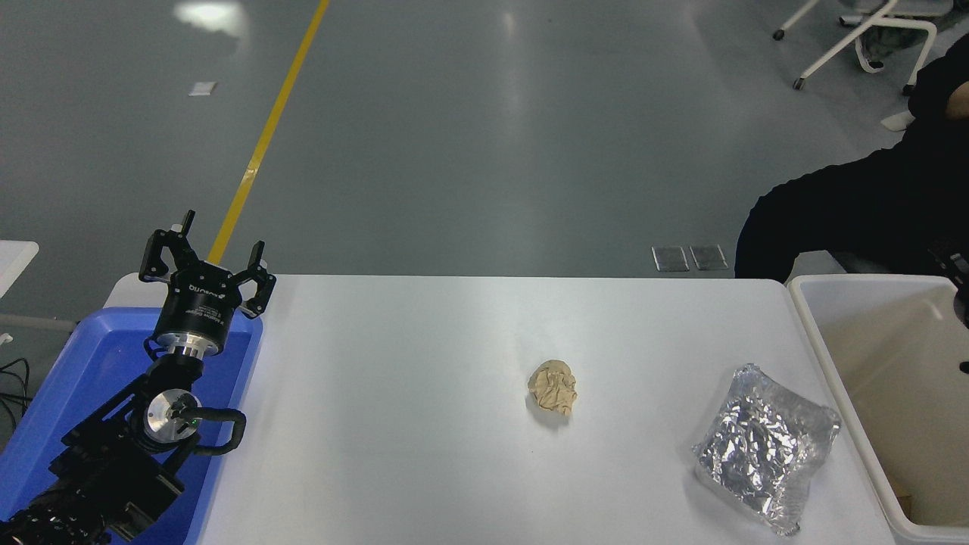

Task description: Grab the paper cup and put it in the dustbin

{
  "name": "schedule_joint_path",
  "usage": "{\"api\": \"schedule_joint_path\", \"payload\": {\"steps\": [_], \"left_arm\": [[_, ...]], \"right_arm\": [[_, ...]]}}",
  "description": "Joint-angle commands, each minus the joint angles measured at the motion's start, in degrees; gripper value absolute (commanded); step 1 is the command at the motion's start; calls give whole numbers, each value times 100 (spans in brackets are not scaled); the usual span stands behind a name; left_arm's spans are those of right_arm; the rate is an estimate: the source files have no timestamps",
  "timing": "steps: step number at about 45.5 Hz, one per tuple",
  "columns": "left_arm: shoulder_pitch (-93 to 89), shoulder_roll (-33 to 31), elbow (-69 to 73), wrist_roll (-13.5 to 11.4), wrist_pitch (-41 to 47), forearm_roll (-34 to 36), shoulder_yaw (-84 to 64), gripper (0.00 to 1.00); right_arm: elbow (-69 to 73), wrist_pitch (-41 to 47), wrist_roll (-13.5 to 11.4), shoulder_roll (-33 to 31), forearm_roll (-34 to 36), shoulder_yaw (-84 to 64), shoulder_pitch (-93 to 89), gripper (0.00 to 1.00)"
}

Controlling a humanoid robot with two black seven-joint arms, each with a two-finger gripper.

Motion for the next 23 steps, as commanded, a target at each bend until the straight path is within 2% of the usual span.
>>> {"api": "schedule_joint_path", "payload": {"steps": [1,13,19,23], "left_arm": [[0,0,-7,0,0,0,8,98],[0,0,2,0,0,0,0,98],[0,0,2,0,0,0,0,98],[0,0,2,0,0,0,0,98]], "right_arm": [[444,343,14,739,-329,-717,1373,100],[593,1775,-4,1355,-470,-717,2093,100],[1172,2523,14,1434,-601,-708,2594,100],[1770,2708,14,1426,-882,-717,2998,100]]}}
